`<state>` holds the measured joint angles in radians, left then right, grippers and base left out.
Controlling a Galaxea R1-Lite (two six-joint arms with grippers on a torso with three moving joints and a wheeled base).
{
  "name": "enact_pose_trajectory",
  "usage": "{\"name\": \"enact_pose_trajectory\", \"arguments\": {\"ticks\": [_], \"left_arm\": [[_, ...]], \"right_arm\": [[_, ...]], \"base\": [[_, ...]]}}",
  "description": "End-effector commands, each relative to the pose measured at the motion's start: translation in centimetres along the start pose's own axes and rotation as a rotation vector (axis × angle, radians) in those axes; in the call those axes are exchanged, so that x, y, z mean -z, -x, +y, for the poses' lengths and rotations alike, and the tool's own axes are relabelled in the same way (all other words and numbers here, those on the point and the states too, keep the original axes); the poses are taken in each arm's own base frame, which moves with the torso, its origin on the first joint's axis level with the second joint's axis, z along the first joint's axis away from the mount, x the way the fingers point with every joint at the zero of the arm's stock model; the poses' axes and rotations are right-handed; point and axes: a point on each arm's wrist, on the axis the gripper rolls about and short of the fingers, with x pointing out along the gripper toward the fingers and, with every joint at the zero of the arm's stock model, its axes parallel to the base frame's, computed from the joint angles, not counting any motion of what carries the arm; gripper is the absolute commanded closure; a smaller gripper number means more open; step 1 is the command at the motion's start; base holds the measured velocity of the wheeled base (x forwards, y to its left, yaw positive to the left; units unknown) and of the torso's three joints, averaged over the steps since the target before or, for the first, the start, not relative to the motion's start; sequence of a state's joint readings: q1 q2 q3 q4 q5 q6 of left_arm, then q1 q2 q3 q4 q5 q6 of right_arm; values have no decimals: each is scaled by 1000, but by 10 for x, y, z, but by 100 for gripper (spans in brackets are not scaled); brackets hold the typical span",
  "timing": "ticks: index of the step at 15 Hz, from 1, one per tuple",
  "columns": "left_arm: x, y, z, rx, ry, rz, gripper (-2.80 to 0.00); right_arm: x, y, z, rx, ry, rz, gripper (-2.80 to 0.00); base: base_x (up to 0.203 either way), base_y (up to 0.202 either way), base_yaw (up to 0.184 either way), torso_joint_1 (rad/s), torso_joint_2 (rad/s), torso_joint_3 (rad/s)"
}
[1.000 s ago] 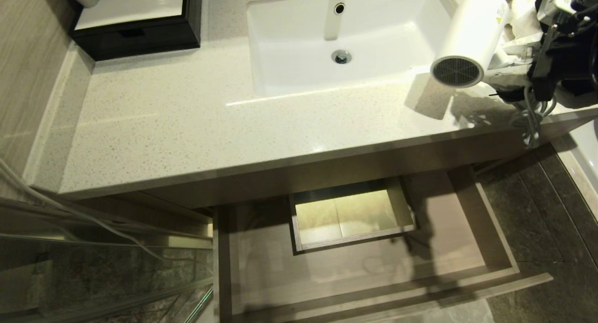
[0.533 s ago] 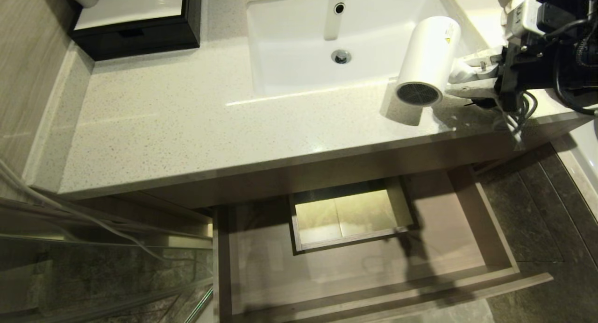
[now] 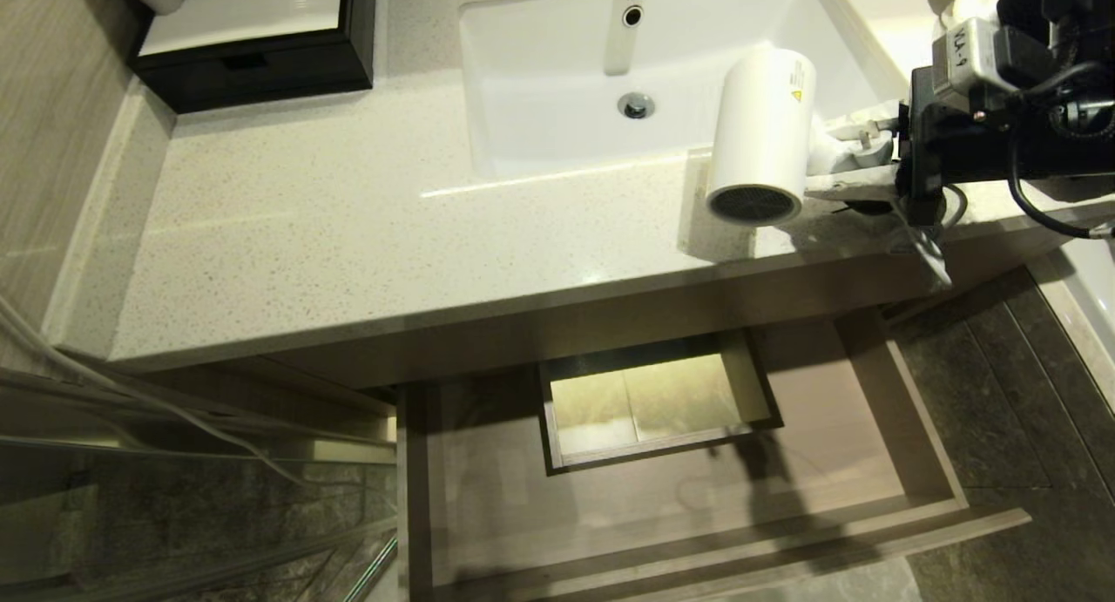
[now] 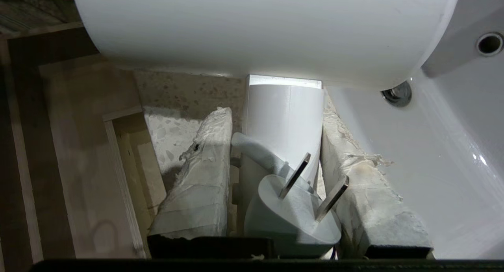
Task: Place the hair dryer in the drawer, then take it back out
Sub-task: Place it on the countertop
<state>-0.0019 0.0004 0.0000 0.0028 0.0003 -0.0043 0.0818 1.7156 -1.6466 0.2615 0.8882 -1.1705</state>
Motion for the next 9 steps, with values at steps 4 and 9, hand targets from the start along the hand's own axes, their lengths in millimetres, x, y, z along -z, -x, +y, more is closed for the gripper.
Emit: {"name": "enact_pose_trajectory", "arguments": {"ticks": [4, 9], "left_arm": [[0, 0, 0, -1, 0, 0, 0], [0, 0, 0, -2, 0, 1, 0]], "right_arm": [[-2, -15, 3, -46, 39, -68, 0], [7, -24, 16, -144, 105, -129, 0]], "base": [[0, 0, 0, 0, 0, 0], [0, 0, 0, 0, 0, 0]]}}
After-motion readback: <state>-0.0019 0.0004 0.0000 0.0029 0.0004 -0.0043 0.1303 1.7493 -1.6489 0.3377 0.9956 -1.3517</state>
